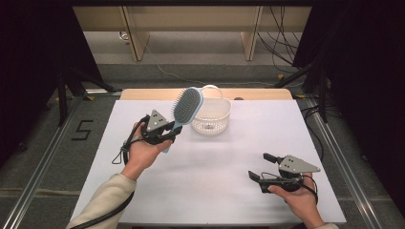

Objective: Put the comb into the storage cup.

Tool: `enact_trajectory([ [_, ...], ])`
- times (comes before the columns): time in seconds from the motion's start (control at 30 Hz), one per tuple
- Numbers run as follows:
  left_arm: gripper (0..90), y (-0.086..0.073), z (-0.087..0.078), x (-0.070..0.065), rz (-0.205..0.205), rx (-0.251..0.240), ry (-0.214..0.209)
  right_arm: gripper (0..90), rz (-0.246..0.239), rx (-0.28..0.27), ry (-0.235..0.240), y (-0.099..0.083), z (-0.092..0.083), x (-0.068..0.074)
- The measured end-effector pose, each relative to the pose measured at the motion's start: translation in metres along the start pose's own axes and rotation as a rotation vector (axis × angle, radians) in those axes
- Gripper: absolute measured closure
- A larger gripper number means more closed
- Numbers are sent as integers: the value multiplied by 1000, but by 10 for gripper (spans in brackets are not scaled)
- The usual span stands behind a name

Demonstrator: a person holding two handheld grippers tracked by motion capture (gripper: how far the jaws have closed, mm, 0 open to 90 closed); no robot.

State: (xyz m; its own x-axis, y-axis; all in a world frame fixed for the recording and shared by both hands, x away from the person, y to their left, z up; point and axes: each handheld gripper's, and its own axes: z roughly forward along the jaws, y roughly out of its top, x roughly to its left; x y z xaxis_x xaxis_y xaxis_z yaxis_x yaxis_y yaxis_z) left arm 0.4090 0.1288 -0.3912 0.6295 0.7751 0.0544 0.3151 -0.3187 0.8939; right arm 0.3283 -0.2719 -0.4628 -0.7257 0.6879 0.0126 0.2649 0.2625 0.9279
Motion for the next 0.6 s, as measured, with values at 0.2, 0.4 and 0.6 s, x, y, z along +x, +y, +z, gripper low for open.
enact_trajectory([
  [0.2, 697, 2, 1, 0, 2, -4, 0, 146, 1, 0, -1, 0, 0, 0],
  [0.4, 697, 5, 3, -1, 5, -6, -1, 146, 2, 1, 0, 0, 0, 0],
  [0.6, 697, 6, 5, -2, 10, -5, 0, 146, 2, 1, -1, 0, 0, 0],
])
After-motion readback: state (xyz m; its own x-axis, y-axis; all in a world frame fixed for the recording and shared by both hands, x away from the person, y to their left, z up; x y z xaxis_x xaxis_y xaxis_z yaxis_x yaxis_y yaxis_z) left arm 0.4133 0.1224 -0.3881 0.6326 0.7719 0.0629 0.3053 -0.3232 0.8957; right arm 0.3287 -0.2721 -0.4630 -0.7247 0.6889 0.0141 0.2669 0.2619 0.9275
